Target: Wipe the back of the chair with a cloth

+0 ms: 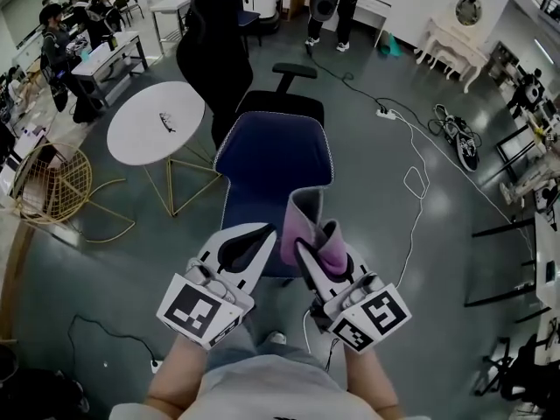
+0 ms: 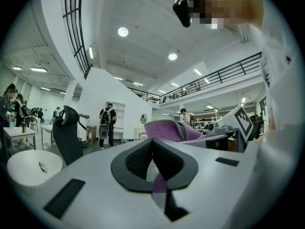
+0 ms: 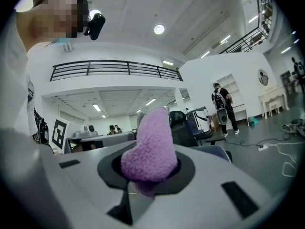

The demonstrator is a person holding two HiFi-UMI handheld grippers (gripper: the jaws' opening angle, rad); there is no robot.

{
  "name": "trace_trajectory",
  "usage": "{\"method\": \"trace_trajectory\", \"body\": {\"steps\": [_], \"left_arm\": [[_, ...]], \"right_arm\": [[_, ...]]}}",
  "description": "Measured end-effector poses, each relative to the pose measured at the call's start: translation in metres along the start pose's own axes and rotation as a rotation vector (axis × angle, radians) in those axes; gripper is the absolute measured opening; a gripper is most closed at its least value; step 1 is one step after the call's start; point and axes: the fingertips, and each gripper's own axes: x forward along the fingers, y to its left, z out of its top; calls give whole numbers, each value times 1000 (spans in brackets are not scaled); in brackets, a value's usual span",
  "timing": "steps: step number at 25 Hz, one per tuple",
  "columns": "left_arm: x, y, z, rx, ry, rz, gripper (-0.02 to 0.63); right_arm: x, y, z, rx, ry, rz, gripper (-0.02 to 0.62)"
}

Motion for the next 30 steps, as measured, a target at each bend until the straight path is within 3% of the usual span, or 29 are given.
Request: {"method": "trace_trajectory", "body": {"steps": [19,30], "left_arm": [[37,114,-9,-15,41,-136,12],[39,151,-16,-57,48,-198,12]], "right_arm": [[110,-37,-4,46,-16,-145,80],[142,-35,-7,47,-7,-218,80]]}}
